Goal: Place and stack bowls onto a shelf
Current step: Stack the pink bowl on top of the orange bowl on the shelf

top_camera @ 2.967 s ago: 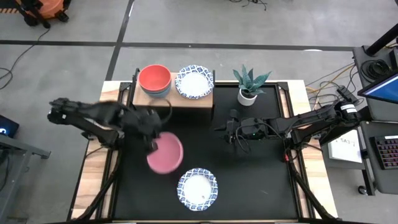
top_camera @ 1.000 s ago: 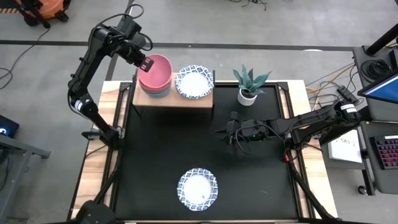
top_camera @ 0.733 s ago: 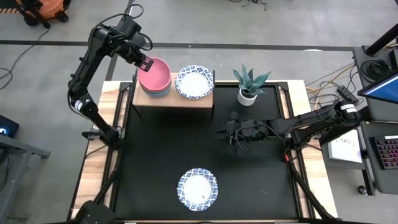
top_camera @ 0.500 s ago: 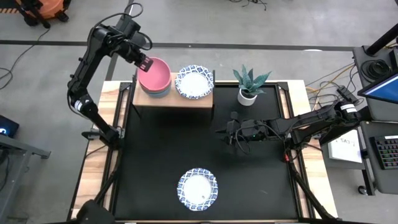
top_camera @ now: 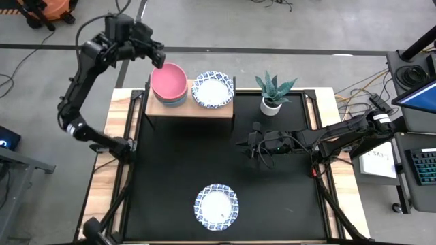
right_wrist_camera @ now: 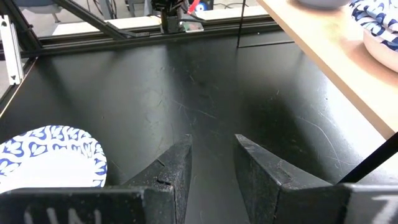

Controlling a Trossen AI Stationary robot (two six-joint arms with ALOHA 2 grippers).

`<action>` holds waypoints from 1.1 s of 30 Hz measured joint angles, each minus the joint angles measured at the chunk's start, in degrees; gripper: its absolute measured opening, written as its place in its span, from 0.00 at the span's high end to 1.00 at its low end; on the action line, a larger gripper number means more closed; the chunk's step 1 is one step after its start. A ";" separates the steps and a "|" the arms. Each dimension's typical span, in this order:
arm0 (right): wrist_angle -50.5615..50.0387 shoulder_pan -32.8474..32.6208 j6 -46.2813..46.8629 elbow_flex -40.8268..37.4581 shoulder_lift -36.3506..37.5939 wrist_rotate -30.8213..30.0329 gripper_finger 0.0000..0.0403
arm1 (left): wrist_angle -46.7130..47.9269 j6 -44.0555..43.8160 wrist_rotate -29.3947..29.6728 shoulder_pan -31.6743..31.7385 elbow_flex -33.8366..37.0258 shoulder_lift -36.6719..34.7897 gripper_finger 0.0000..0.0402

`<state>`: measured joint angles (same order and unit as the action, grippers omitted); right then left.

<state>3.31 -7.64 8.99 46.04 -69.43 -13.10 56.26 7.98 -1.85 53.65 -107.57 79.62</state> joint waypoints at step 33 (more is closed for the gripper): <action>0.60 0.00 -0.03 0.00 0.00 -0.44 0.73 | -35.92 -9.67 -0.68 -0.09 44.72 -17.26 0.91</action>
<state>3.91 -7.64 8.97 46.04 -69.43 -13.54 20.34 -1.69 -2.53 53.55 -62.84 62.36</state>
